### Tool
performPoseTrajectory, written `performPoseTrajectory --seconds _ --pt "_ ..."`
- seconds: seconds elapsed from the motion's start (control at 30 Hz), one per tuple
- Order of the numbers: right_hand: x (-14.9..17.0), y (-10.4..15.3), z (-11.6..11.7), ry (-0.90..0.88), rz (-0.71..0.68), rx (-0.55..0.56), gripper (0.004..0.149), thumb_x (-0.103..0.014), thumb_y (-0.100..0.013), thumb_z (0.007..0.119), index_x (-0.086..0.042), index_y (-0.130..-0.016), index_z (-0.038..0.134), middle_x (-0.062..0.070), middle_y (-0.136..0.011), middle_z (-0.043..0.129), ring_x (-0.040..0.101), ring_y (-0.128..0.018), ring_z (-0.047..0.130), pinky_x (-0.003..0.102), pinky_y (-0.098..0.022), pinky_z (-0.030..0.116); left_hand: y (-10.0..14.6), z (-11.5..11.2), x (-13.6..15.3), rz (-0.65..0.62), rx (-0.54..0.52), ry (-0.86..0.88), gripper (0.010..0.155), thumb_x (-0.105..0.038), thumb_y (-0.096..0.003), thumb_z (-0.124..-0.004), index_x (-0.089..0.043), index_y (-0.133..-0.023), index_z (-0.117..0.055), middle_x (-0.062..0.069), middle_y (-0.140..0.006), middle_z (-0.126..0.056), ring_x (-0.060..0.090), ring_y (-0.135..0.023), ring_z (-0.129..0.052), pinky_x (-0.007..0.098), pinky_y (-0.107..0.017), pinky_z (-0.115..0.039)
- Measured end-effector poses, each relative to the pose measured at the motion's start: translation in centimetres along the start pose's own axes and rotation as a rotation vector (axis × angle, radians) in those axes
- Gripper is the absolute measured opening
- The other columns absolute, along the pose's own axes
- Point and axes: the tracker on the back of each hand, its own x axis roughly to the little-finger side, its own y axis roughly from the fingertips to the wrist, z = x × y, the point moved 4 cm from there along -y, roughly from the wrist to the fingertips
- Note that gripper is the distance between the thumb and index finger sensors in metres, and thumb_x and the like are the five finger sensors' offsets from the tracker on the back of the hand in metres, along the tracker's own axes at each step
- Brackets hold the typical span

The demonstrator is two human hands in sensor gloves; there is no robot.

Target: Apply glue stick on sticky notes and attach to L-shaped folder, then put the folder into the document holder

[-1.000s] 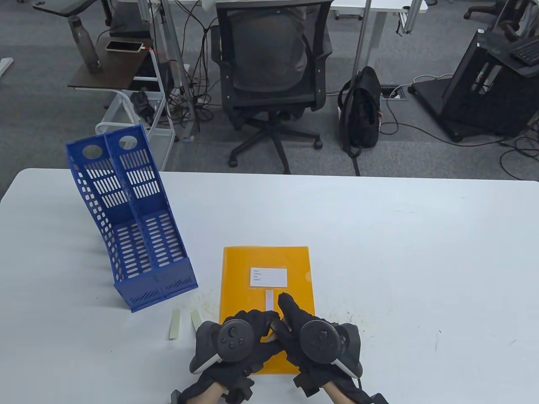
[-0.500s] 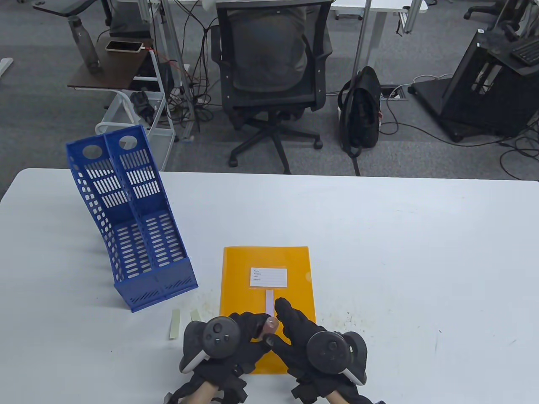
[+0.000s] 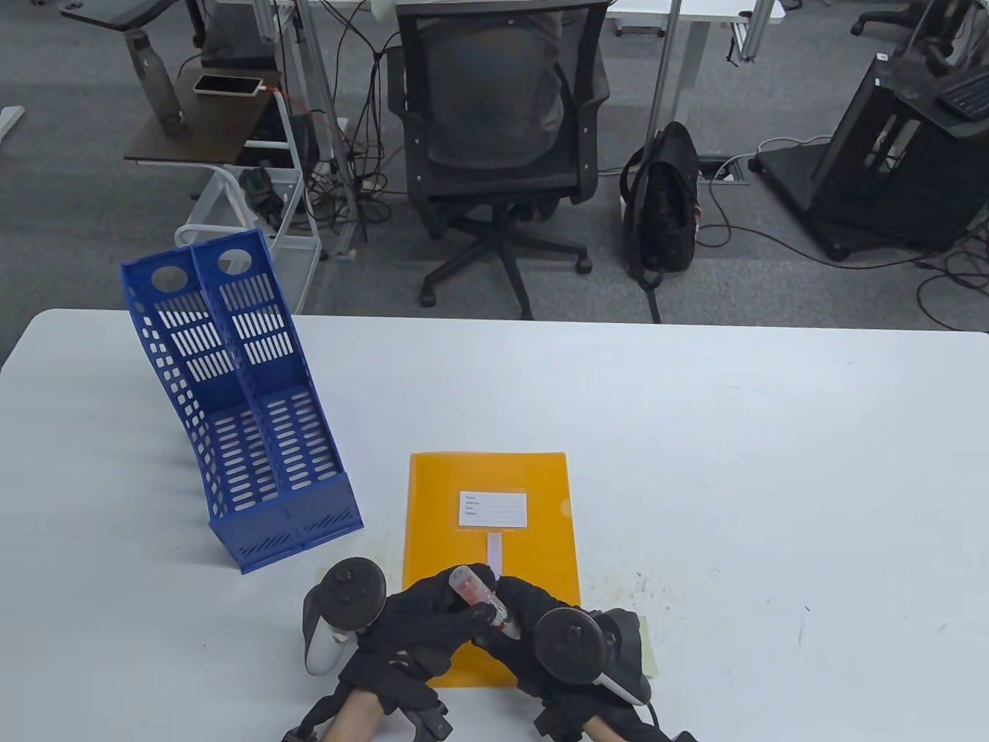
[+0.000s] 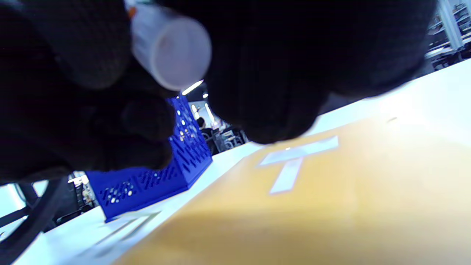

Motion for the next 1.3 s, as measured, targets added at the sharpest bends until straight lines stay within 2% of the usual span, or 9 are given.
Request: performPoseTrajectory --seconds 0.17,0.53,0.67,0.87,1.03,1.2,1.3 --pt "-0.3 0.1 -0.2 0.038 -0.021 0.017 0.064 -0.05 -0.042 0.083 -0.003 -0.085 0.083 0.017 -0.065 0.099 0.03 -0.039 0.104 0.046 -0.027 0.088 0.0 0.2 0.5 0.023 0.027 0.022 0.062 -0.051 -0.0463 -0.085 -0.021 -0.098 -0.071 0.006 -0.091 -0.085 0.03 -0.082 -0.081 0.062 -0.07 -0.058" --pt "0.1 0.0 0.2 0.065 -0.021 -0.022 0.063 -0.048 -0.042 0.086 -0.004 -0.087 0.085 0.018 -0.067 0.1 0.029 -0.038 0.103 0.046 -0.028 0.088 0.2 1.4 0.9 0.033 -0.007 0.044 0.062 -0.053 -0.0491 -0.079 -0.019 -0.099 -0.069 0.009 -0.093 -0.083 0.031 -0.083 -0.08 0.062 -0.07 -0.058" --pt "-0.1 -0.2 0.2 0.012 -0.041 -0.058 0.063 -0.047 -0.042 0.085 -0.002 -0.086 0.085 0.017 -0.065 0.1 0.027 -0.037 0.103 0.045 -0.028 0.088 0.3 1.8 0.7 0.017 -0.04 0.027 0.058 -0.051 -0.0491 -0.078 -0.02 -0.098 -0.072 0.007 -0.091 -0.085 0.03 -0.082 -0.082 0.061 -0.07 -0.059" --pt "0.1 -0.4 0.6 -0.118 -0.052 -0.141 0.063 -0.046 -0.043 0.082 0.001 -0.086 0.085 0.017 -0.063 0.1 0.025 -0.036 0.103 0.043 -0.027 0.088 0.4 2.1 0.7 0.004 -0.024 0.061 0.057 -0.051 -0.0493 -0.077 -0.021 -0.097 -0.074 0.006 -0.09 -0.087 0.029 -0.082 -0.082 0.06 -0.07 -0.06" --pt "0.2 -0.6 0.7 -0.184 -0.062 -0.169 0.064 -0.046 -0.043 0.081 0.002 -0.085 0.085 0.017 -0.063 0.101 0.024 -0.035 0.104 0.042 -0.026 0.089 0.4 2.3 0.6 0.0 -0.019 0.082 0.057 -0.052 -0.0491 -0.077 -0.021 -0.097 -0.074 0.006 -0.089 -0.087 0.029 -0.081 -0.083 0.061 -0.07 -0.06" --pt "0.7 -0.6 1.2 -0.282 -0.077 -0.266 0.064 -0.045 -0.044 0.08 0.003 -0.086 0.084 0.017 -0.063 0.101 0.025 -0.035 0.104 0.042 -0.026 0.089 0.3 2.2 0.8 -0.017 0.06 0.103 0.057 -0.052 -0.0496 -0.077 -0.022 -0.098 -0.073 0.005 -0.091 -0.086 0.029 -0.083 -0.081 0.061 -0.07 -0.059" --pt "0.9 -0.7 1.4 -0.321 -0.069 -0.279 0.064 -0.046 -0.044 0.081 0.003 -0.086 0.084 0.018 -0.063 0.101 0.025 -0.036 0.104 0.043 -0.027 0.089 0.2 2.4 0.8 -0.013 0.068 0.114 0.057 -0.052 -0.0501 -0.077 -0.022 -0.098 -0.072 0.005 -0.092 -0.085 0.03 -0.084 -0.081 0.061 -0.07 -0.059"
